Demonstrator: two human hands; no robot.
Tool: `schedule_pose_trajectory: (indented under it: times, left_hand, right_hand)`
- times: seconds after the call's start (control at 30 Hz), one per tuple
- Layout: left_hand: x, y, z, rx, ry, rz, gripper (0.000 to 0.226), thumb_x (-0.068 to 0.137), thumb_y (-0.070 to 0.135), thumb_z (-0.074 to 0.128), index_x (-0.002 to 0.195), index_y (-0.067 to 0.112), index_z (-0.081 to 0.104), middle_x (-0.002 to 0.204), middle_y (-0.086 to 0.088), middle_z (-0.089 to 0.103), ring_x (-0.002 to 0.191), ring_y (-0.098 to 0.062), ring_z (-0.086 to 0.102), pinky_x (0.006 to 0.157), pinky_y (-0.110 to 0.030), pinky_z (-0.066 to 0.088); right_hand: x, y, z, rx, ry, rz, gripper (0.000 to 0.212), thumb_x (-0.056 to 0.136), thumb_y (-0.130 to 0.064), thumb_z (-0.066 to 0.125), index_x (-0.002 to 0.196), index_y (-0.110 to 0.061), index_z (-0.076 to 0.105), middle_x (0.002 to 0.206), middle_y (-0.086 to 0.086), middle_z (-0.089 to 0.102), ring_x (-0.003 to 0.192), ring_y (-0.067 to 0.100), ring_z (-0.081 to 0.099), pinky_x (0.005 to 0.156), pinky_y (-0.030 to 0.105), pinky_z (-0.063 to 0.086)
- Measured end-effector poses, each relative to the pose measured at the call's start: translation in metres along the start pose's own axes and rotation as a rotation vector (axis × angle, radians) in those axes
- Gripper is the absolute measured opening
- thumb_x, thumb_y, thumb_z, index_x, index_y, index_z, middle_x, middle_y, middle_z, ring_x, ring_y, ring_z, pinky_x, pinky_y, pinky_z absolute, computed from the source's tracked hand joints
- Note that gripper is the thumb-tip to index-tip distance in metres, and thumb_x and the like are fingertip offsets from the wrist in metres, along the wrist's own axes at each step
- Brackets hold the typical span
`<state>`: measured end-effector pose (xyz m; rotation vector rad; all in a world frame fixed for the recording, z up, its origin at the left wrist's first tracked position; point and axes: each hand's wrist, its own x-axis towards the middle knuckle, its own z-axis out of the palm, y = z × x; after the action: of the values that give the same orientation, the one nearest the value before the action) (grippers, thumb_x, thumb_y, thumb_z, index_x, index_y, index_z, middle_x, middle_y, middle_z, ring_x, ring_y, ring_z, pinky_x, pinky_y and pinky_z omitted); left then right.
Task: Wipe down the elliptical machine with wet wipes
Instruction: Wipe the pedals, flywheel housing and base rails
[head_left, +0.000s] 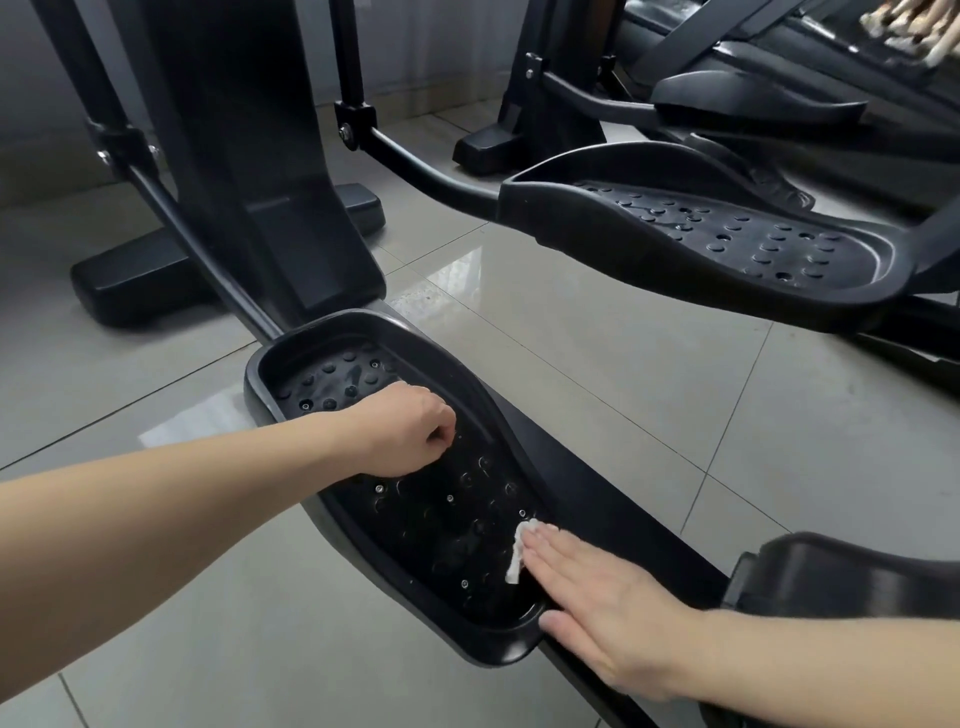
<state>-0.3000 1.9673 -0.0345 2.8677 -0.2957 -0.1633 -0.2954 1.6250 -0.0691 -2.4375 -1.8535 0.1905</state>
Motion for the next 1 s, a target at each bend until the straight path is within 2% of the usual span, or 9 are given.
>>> schedule_pose_trajectory:
  times: [0.17, 0.23, 0.43, 0.53, 0.7, 0.77, 0.87, 0.97, 1.0]
  left_hand:
    - [-0.001, -0.003, -0.001, 0.022, -0.004, -0.014, 0.017, 0.093, 0.024, 0.055, 0.091, 0.027, 0.072, 0.095, 0.013, 0.069, 0.095, -0.011, 0.060, 0.097, -0.034, 0.044]
    - [-0.001, -0.003, -0.002, 0.020, -0.005, -0.010, 0.017, 0.092, 0.024, 0.055, 0.090, 0.027, 0.071, 0.093, 0.013, 0.070, 0.092, -0.011, 0.061, 0.096, -0.034, 0.045]
    - [-0.008, -0.007, -0.005, -0.010, 0.022, -0.022, 0.016, 0.094, 0.024, 0.057, 0.092, 0.023, 0.073, 0.092, 0.011, 0.071, 0.091, -0.015, 0.063, 0.093, -0.033, 0.048]
    - [-0.011, -0.008, -0.004, -0.008, -0.002, -0.036, 0.016, 0.095, 0.022, 0.057, 0.094, 0.022, 0.073, 0.093, 0.010, 0.069, 0.094, -0.017, 0.061, 0.092, -0.033, 0.048]
    - [-0.011, -0.009, -0.004, -0.013, -0.005, -0.047, 0.017, 0.094, 0.022, 0.056, 0.093, 0.024, 0.072, 0.092, 0.012, 0.069, 0.092, -0.014, 0.062, 0.089, -0.029, 0.047]
    - [-0.012, -0.010, -0.004, -0.023, -0.006, -0.051, 0.017, 0.094, 0.023, 0.055, 0.091, 0.025, 0.072, 0.092, 0.011, 0.069, 0.090, -0.014, 0.063, 0.088, -0.028, 0.048]
    - [-0.013, -0.014, -0.003, -0.019, -0.016, -0.071, 0.017, 0.093, 0.022, 0.054, 0.089, 0.025, 0.070, 0.091, 0.010, 0.068, 0.088, -0.016, 0.063, 0.088, -0.030, 0.048]
    - [-0.013, -0.016, -0.004, -0.011, -0.023, -0.082, 0.016, 0.093, 0.022, 0.054, 0.088, 0.024, 0.069, 0.091, 0.009, 0.067, 0.088, -0.017, 0.062, 0.087, -0.032, 0.050]
    - [-0.013, -0.016, -0.004, -0.012, -0.026, -0.082, 0.016, 0.093, 0.021, 0.054, 0.088, 0.024, 0.069, 0.091, 0.009, 0.067, 0.088, -0.017, 0.062, 0.087, -0.032, 0.050]
  right_hand:
    - [0.028, -0.031, -0.009, 0.183, -0.135, -0.172, 0.062, 0.112, -0.039, 0.029, 0.158, 0.002, 0.028, 0.169, 0.013, 0.018, 0.159, 0.018, 0.004, 0.128, 0.032, 0.008]
    - [0.035, -0.036, -0.010, 0.144, -0.192, -0.214, 0.063, 0.111, -0.041, 0.027, 0.159, 0.000, 0.025, 0.170, 0.010, 0.016, 0.159, 0.016, 0.001, 0.129, 0.032, 0.005]
    - [0.012, -0.007, -0.003, -0.151, 0.048, 0.138, 0.060, 0.104, -0.040, 0.035, 0.147, -0.002, 0.051, 0.158, 0.012, 0.042, 0.145, 0.024, 0.045, 0.120, 0.035, 0.022]
    - [0.001, -0.036, 0.013, -0.153, 0.124, 0.097, 0.065, 0.109, -0.040, 0.022, 0.131, 0.002, 0.066, 0.143, 0.016, 0.059, 0.134, 0.027, 0.057, 0.113, 0.036, 0.036]
    - [-0.007, -0.050, 0.016, -0.102, 0.144, 0.016, 0.065, 0.109, -0.044, 0.023, 0.122, -0.006, 0.075, 0.137, 0.008, 0.066, 0.129, 0.019, 0.061, 0.103, 0.036, 0.053]
    - [-0.004, -0.035, 0.013, -0.138, 0.078, 0.096, 0.068, 0.109, -0.046, 0.021, 0.130, -0.001, 0.068, 0.142, 0.013, 0.062, 0.133, 0.024, 0.058, 0.107, 0.041, 0.050]
    - [0.003, -0.026, 0.009, -0.183, -0.019, 0.192, 0.073, 0.110, -0.049, 0.015, 0.144, 0.003, 0.053, 0.155, 0.016, 0.046, 0.145, 0.028, 0.044, 0.117, 0.039, 0.028]
    - [0.014, -0.039, 0.005, 0.028, -0.052, 0.097, 0.073, 0.108, -0.054, 0.017, 0.159, -0.004, 0.028, 0.170, 0.013, 0.016, 0.158, 0.022, 0.012, 0.127, 0.037, 0.012]
    - [0.020, -0.047, 0.001, 0.100, -0.072, 0.012, 0.069, 0.109, -0.052, 0.023, 0.159, -0.005, 0.027, 0.170, 0.013, 0.015, 0.158, 0.021, 0.010, 0.128, 0.037, 0.013]
